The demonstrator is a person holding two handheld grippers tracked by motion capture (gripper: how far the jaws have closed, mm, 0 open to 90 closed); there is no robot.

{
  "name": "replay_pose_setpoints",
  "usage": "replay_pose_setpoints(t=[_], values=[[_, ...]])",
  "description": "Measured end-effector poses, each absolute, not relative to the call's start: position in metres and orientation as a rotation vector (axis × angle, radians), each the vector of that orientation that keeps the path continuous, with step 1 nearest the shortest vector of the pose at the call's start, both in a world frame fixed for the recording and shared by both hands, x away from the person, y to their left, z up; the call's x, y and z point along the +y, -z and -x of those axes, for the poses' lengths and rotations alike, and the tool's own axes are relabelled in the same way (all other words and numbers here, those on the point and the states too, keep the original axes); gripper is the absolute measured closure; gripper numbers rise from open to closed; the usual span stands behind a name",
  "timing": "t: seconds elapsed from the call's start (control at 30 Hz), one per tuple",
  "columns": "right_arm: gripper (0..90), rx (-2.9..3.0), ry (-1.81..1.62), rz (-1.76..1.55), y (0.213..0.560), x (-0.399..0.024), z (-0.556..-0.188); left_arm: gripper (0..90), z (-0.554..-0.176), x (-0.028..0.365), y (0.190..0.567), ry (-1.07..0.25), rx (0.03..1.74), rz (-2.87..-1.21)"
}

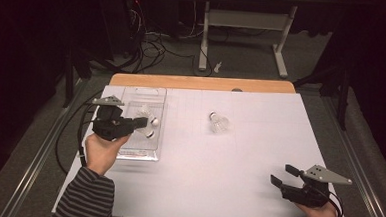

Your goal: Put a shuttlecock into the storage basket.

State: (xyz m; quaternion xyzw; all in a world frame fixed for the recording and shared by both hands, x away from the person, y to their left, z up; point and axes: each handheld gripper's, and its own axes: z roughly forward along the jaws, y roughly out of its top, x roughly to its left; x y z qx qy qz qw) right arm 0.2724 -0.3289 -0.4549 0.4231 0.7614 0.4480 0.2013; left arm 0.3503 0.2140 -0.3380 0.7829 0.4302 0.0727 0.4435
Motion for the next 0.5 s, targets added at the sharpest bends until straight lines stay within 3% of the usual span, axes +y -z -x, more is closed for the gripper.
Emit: replay_pose_setpoints(t=[0.5], values=[[30.3, 2.128, -1.252, -1.183, 0.455, -0.3287, -0.2726, 89.7, -0.3597, 0.222, 0.3414, -0.228, 1.135, -1.946]])
